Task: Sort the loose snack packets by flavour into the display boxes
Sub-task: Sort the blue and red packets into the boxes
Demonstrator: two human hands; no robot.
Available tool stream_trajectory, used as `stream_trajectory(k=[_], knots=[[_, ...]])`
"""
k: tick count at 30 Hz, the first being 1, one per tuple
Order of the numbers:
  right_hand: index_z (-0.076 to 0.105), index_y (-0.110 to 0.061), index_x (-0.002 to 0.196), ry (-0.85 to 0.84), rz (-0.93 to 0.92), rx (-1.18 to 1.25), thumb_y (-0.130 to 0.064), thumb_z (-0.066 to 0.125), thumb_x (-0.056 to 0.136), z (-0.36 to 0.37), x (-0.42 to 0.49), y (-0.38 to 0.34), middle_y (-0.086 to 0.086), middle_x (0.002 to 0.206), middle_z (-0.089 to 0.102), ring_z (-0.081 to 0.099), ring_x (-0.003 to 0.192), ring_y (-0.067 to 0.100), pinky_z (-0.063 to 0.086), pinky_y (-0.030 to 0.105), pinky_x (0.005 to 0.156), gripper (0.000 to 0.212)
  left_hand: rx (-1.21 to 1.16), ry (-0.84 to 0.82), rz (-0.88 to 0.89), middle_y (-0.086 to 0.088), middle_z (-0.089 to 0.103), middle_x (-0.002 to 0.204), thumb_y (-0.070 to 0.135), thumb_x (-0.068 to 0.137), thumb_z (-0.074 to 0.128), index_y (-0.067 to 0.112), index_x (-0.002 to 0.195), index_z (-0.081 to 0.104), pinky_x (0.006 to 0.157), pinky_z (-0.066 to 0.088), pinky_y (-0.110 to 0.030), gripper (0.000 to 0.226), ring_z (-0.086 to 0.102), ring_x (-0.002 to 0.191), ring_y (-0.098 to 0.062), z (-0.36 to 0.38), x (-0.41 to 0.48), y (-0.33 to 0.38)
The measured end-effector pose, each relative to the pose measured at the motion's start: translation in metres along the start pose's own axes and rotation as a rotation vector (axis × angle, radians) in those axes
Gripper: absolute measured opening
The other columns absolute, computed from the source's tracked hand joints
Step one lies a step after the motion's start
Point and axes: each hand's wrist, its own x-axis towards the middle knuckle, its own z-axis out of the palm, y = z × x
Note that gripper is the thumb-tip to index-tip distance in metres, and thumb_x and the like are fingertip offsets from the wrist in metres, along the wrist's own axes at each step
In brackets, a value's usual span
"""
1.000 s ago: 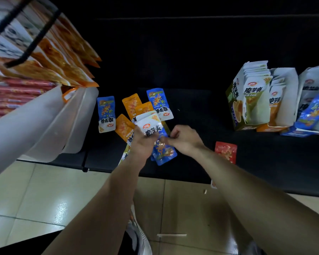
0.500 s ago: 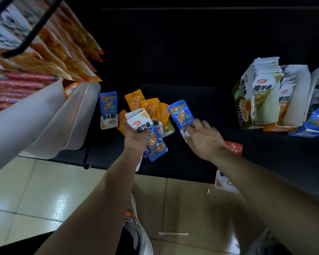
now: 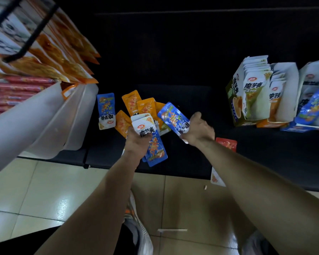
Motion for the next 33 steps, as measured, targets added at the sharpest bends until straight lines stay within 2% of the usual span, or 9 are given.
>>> stream_trajectory(k=[3, 7, 12, 15, 17, 22, 28, 30, 33], knots=[[0.043, -0.018, 0.115, 0.015, -0.101, 0.016, -0.026, 0.076, 0.084, -0.018, -0.012, 0.015, 0.008, 0.101, 0.064, 0.06, 0.081, 0.027, 0.044, 0.034, 0.067, 0.046, -0.004, -0.019, 0.017, -0.004, 0.069, 0.108, 0.015, 0.087, 0.072, 0.011, 0.121, 0.057, 0.063, 0.048, -0.027, 0.037, 0.065, 0.093, -0.02, -0.003, -0.005, 0.008], [0.061, -0.023, 0.11, 0.044, -0.288, 0.02, -0.02, 0.065, 0.092, -0.066, -0.037, 0.032, 0.003, 0.105, 0.064, 0.061, 0.095, 0.028, 0.047, 0.036, 0.074, 0.019, 0.029, -0.056, 0.111, 0.001, 0.065, 0.104, 0.014, 0.092, 0.068, 0.014, 0.117, 0.059, 0.074, 0.044, -0.027, 0.026, 0.061, 0.094, -0.015, -0.008, -0.018, 0.031], [0.067, -0.025, 0.098, -0.072, -0.382, 0.036, -0.026, 0.065, 0.095, -0.154, -0.081, 0.027, -0.004, 0.099, 0.062, 0.061, 0.095, 0.021, 0.049, 0.035, 0.077, 0.004, 0.133, -0.21, 0.25, 0.007, 0.066, 0.101, 0.024, 0.094, 0.067, 0.017, 0.122, 0.059, 0.064, 0.045, -0.021, 0.03, 0.064, 0.091, -0.012, -0.023, -0.056, 0.082], [0.061, -0.033, 0.085, -0.2, -0.411, 0.02, -0.031, 0.069, 0.094, -0.211, -0.123, 0.015, -0.013, 0.088, 0.064, 0.062, 0.084, 0.009, 0.045, 0.024, 0.065, 0.012, 0.251, -0.346, 0.33, 0.006, 0.065, 0.11, 0.03, 0.094, 0.067, 0.021, 0.123, 0.057, 0.078, 0.049, -0.028, 0.032, 0.062, 0.099, -0.014, -0.028, -0.099, 0.12], [0.067, -0.028, 0.093, -0.228, -0.414, 0.079, -0.033, 0.071, 0.092, -0.239, -0.156, 0.013, -0.009, 0.092, 0.07, 0.065, 0.08, 0.008, 0.054, 0.03, 0.069, 0.007, 0.283, -0.452, 0.388, 0.007, 0.067, 0.115, 0.032, 0.093, 0.068, 0.025, 0.126, 0.058, 0.091, 0.053, -0.035, 0.035, 0.064, 0.104, -0.014, -0.027, -0.134, 0.139], [0.07, -0.015, 0.092, -0.013, -0.346, 0.315, -0.03, 0.08, 0.084, -0.272, -0.225, 0.033, 0.002, 0.085, 0.073, 0.063, 0.061, 0.005, 0.053, 0.033, 0.062, 0.02, -0.039, -0.728, 0.364, -0.005, 0.071, 0.119, 0.026, 0.104, 0.049, 0.023, 0.132, 0.055, 0.09, 0.057, -0.045, 0.029, 0.069, 0.108, -0.023, -0.013, -0.23, 0.165], [0.067, -0.008, 0.083, 0.195, -0.235, 0.62, -0.025, 0.087, 0.077, -0.275, -0.271, 0.075, 0.002, 0.069, 0.069, 0.065, 0.058, 0.009, 0.054, 0.034, 0.056, 0.027, -0.127, -0.704, 0.377, -0.004, 0.074, 0.11, 0.039, 0.103, 0.049, 0.026, 0.119, 0.059, 0.096, 0.054, -0.05, 0.023, 0.071, 0.103, -0.023, 0.013, -0.297, 0.179], [0.065, 0.0, 0.086, 0.217, -0.204, 0.706, -0.025, 0.087, 0.077, -0.274, -0.278, 0.085, 0.007, 0.067, 0.068, 0.064, 0.055, 0.01, 0.053, 0.029, 0.054, 0.034, -0.066, -0.738, 0.397, -0.003, 0.073, 0.113, 0.033, 0.096, 0.064, 0.025, 0.123, 0.057, 0.095, 0.055, -0.05, 0.029, 0.071, 0.103, -0.022, 0.02, -0.308, 0.182], [0.061, -0.005, 0.088, 0.244, -0.157, 0.721, -0.035, 0.087, 0.076, -0.278, -0.276, 0.089, 0.008, 0.071, 0.067, 0.065, 0.06, 0.016, 0.058, 0.039, 0.064, 0.042, -0.02, -0.764, 0.423, -0.001, 0.072, 0.114, 0.015, 0.092, 0.069, 0.027, 0.129, 0.051, 0.093, 0.056, -0.045, 0.043, 0.071, 0.104, -0.018, 0.037, -0.315, 0.182]])
